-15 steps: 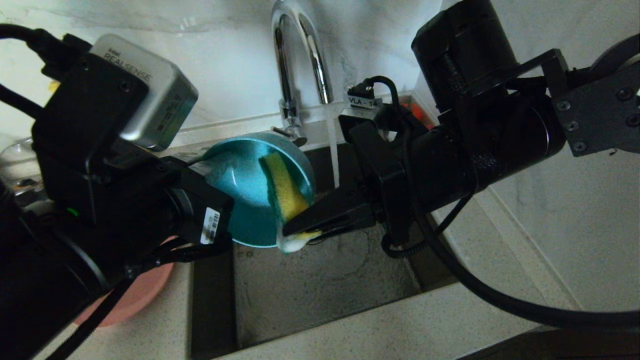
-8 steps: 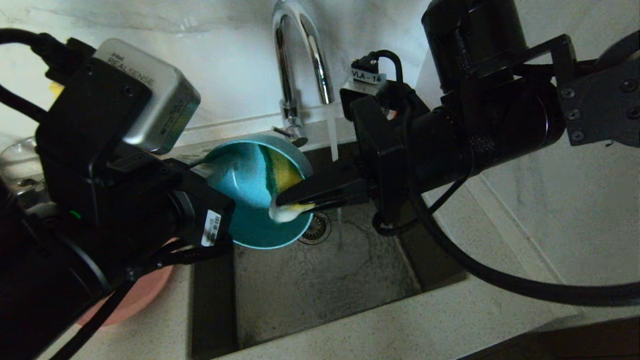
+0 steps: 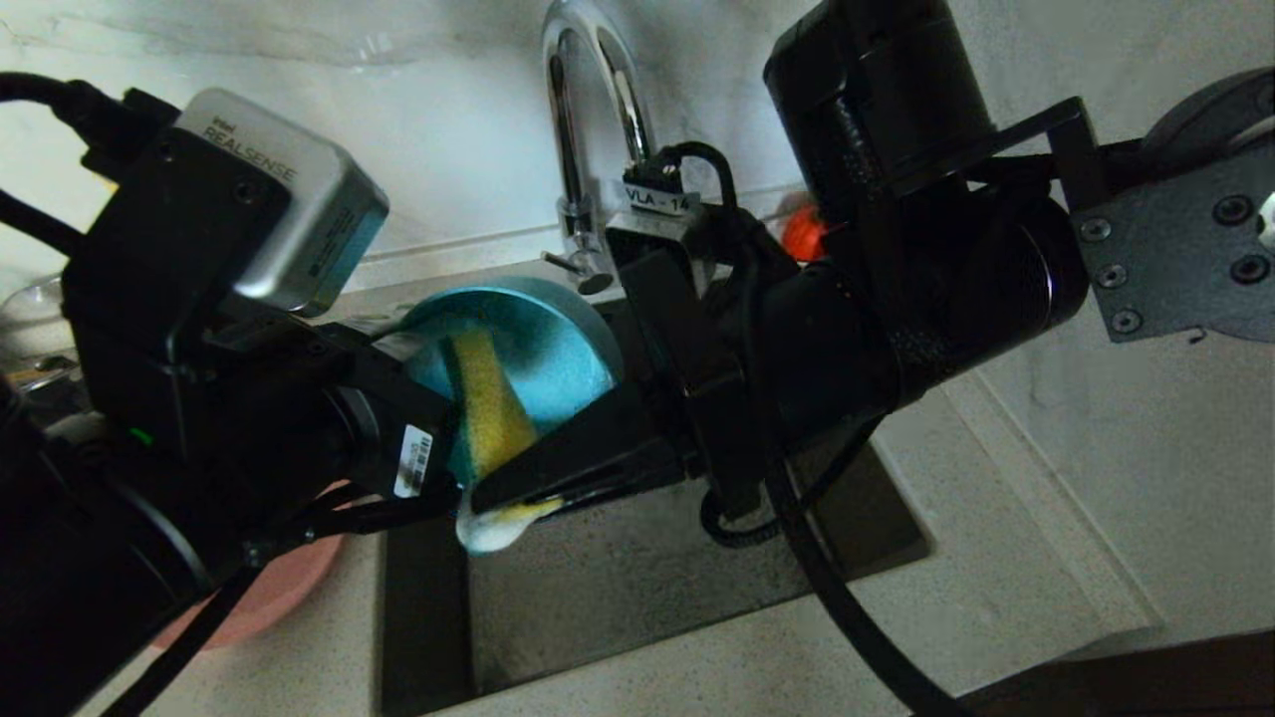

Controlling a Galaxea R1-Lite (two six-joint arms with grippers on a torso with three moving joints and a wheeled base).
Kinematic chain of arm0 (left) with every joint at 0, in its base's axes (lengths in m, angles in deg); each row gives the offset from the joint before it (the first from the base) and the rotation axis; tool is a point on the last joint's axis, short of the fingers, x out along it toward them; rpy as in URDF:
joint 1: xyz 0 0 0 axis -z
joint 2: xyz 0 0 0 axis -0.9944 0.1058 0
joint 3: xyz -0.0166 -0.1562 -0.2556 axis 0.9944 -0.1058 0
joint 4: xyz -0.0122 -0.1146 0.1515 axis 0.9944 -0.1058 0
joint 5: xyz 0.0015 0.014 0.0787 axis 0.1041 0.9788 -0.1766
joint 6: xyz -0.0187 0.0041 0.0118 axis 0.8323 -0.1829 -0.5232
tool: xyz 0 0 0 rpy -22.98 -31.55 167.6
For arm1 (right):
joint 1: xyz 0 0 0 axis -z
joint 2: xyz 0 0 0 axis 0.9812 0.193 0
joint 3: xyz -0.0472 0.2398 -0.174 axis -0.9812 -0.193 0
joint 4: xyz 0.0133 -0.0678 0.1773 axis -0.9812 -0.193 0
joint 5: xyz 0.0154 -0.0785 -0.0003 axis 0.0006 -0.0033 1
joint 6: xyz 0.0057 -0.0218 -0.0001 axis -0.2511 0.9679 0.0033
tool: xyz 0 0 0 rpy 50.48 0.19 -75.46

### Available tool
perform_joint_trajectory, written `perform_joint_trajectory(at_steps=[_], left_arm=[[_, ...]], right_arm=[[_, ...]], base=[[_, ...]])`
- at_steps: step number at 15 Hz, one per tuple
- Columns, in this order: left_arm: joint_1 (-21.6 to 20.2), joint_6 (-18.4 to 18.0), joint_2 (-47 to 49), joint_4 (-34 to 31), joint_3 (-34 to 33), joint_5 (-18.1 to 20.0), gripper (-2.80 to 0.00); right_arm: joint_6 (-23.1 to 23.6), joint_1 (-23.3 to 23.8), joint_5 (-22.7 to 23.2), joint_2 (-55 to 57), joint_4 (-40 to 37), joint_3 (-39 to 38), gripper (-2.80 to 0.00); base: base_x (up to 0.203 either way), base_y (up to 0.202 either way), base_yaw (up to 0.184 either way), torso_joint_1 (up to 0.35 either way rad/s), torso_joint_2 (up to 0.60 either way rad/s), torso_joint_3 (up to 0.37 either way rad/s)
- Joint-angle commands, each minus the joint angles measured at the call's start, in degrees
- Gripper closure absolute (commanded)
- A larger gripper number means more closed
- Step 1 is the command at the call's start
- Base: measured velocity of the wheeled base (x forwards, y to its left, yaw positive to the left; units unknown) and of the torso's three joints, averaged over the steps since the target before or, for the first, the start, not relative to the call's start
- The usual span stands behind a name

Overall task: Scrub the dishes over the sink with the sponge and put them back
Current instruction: Wipe the bowl

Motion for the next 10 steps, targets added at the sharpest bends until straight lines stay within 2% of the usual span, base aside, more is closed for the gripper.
perform_joint_trajectory(at_steps=[1, 6, 10], left_arm=[[-0.5, -0.1, -0.2, 0.1, 0.0, -0.2, 0.0], [-1.7, -0.1, 0.1, 0.1, 0.7, 0.0, 0.0], [-1.7, -0.2, -0.1, 0.1, 0.6, -0.1, 0.0]], right_arm=[[-0.1, -0.7, 0.3, 0.2, -1.3, -1.2, 0.0], [0.1, -0.4, -0.1, -1.5, -1.6, -7.7, 0.0], [0.2, 2.6, -0.1, -3.0, -1.4, -7.8, 0.0]], base=[[0.0, 0.0, 0.0, 0.0, 0.0, 0.0], [0.0, 0.0, 0.0, 0.0, 0.0, 0.0], [0.0, 0.0, 0.0, 0.0, 0.0, 0.0]])
